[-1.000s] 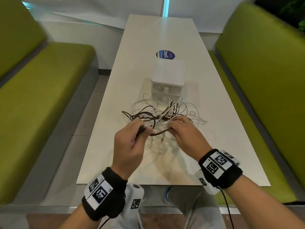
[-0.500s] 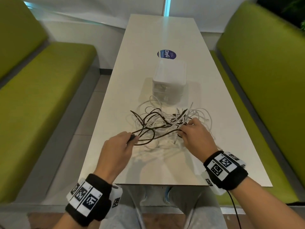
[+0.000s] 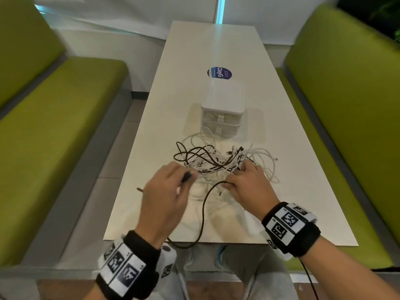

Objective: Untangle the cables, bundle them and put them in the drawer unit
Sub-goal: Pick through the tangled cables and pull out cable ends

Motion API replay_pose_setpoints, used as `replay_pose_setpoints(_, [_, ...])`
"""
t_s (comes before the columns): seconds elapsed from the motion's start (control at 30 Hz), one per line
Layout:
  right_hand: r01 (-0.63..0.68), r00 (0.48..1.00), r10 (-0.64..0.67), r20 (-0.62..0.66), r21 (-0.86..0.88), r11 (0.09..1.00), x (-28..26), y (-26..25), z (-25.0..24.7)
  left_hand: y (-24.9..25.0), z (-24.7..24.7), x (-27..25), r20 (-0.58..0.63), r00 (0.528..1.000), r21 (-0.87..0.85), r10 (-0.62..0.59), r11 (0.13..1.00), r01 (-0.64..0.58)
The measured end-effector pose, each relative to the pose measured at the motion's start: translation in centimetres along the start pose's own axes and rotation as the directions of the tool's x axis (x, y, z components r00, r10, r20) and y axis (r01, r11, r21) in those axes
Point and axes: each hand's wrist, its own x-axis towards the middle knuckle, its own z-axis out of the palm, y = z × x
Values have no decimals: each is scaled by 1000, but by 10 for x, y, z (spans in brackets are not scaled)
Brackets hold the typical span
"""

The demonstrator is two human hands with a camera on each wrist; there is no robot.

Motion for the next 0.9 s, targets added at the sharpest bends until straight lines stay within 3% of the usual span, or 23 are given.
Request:
replay_pose_setpoints(0.17, [0,1000,1,-29,13,1000,-2,-8,0,16,54,6,269,961,191,-65,981,12])
replay_pose_setpoints(0.3, [-11,998,13,-55,26,1000,-7,-3,0,7,76,10,261,965,242,-26,969,-39])
replay_pose_setpoints(0.5, [7,999,-6,-44,21,1000,-7,-4,1,7,77,18,303,950,270,-76,963,-9])
replay_pose_setpoints(0.67, [22,999,-19,-47,57,998,1,6,7,11,65,20,223,973,180,58,979,-100])
replay_pose_setpoints(0.9, [-9,994,40,-103,288,957,12,17,13,11,39,10,113,993,-226,-35,972,60])
